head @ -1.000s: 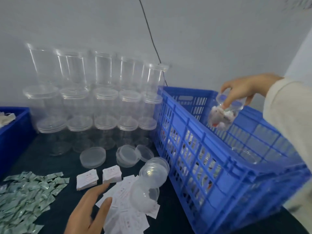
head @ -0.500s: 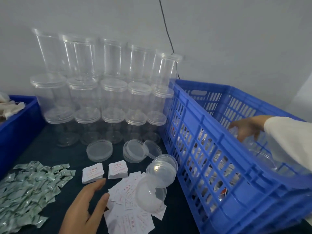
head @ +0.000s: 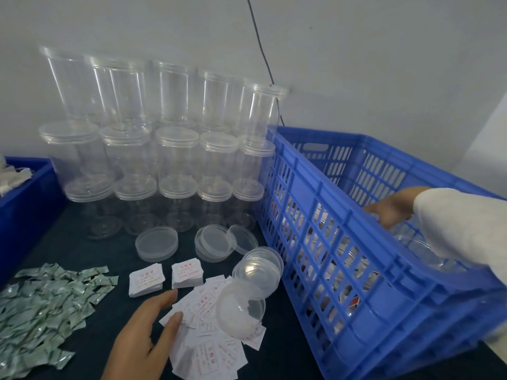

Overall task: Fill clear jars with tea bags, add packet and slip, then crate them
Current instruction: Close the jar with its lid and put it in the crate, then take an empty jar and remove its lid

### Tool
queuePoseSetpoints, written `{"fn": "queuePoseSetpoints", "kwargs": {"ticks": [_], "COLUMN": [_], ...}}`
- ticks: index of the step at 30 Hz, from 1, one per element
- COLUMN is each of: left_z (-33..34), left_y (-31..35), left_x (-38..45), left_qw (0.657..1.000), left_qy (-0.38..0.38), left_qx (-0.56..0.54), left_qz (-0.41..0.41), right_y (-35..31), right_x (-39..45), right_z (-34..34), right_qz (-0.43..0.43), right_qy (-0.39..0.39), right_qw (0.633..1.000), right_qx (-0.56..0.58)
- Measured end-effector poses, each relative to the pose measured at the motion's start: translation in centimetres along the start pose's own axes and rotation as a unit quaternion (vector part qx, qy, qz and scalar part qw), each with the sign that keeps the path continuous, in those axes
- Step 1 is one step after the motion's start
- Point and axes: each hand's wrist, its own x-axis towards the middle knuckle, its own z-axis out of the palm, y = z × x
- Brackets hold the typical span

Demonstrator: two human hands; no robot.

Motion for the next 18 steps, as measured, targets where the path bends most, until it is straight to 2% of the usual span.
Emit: {"fn": "queuePoseSetpoints", "kwargs": {"ticks": [4,12,14,18], "left_z": [-0.6,-2.7,-3.4,-4.7], "left_y": [0.1,1.0,1.1,1.5], "left_x": [-0.1,0.3,0.8,1.5], "left_qw": [1.0,0.998,0.998,0.997], "left_qy": [0.006,0.01,0.016,0.037], "left_qx": [-0.007,0.014,0.022,0.026], "left_qz": [0.009,0.053,0.063,0.068], "right_y": [-0.1,-1.7,-3.0,-8.0], "right_x": [-2.7,-9.9,-12.5,-16.8], "right_z": [-2.4,-9.9,-12.9,-17.5], "right_qz": [0.019,0.028,0.011,-0.073], "right_qy": [0.034,0.175,0.243,0.38], "right_qw": [0.998,0.974,0.955,0.89], "right_qx": [0.057,0.141,0.173,0.24]}}
